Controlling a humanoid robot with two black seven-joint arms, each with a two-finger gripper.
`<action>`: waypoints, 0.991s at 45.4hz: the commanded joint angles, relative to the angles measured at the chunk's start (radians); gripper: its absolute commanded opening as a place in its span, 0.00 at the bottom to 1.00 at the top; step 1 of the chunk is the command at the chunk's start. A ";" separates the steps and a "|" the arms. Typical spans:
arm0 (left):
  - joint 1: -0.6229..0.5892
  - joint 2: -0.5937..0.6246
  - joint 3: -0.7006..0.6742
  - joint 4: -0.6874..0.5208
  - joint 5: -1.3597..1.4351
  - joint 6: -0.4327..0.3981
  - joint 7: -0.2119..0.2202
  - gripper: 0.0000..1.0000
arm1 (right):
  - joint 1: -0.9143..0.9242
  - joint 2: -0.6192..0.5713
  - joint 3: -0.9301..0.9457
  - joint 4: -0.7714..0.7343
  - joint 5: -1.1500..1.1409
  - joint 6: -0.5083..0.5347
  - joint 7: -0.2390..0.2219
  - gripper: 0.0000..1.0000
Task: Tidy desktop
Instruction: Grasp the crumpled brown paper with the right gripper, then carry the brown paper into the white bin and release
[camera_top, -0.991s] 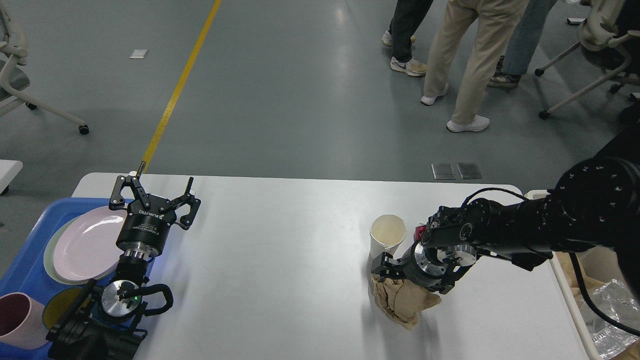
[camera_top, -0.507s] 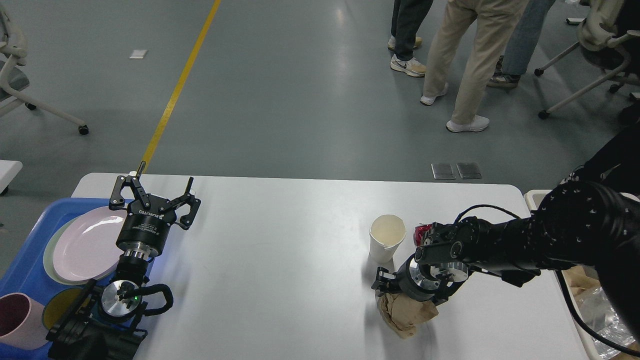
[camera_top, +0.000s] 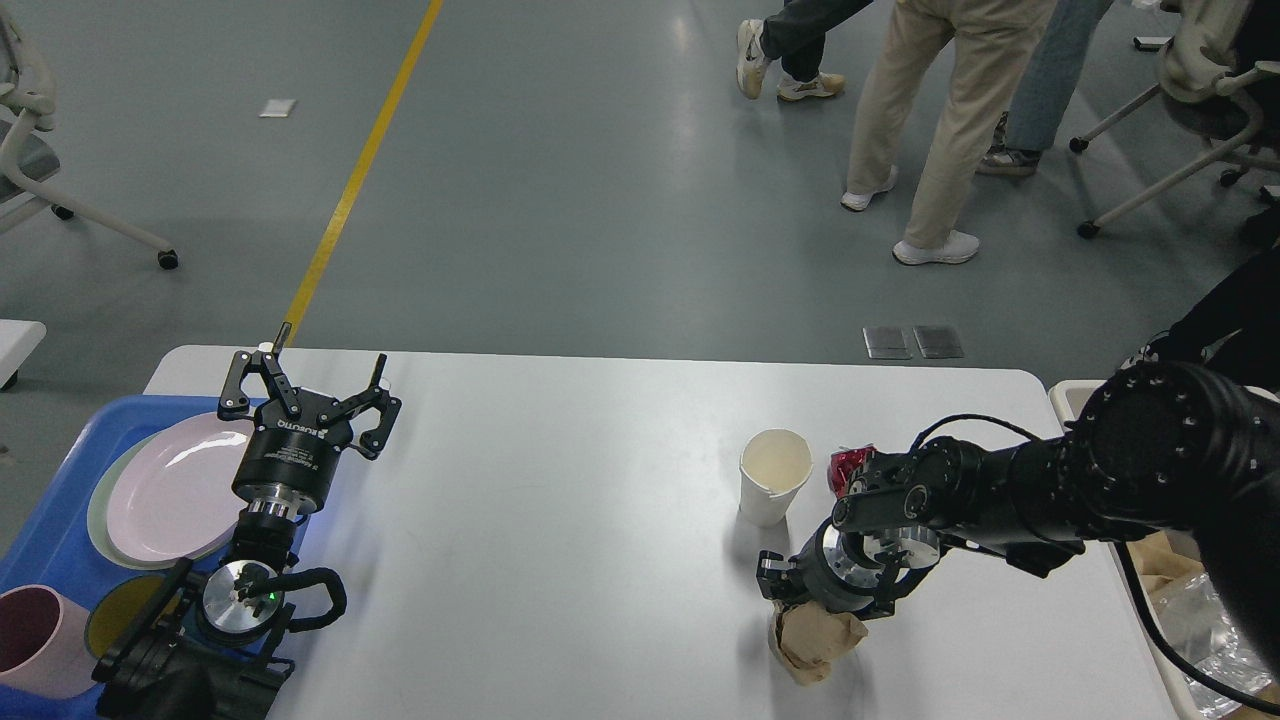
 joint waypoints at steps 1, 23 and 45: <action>0.000 0.000 0.000 0.000 0.000 0.000 0.000 0.97 | 0.011 -0.004 -0.001 -0.001 0.000 0.018 0.006 0.00; 0.000 0.000 0.000 0.000 0.000 0.000 0.002 0.97 | 0.308 -0.178 -0.057 0.254 0.014 0.108 -0.002 0.00; 0.000 0.000 0.000 0.000 0.000 0.000 0.002 0.97 | 1.049 -0.326 -0.502 0.703 0.115 0.308 0.251 0.00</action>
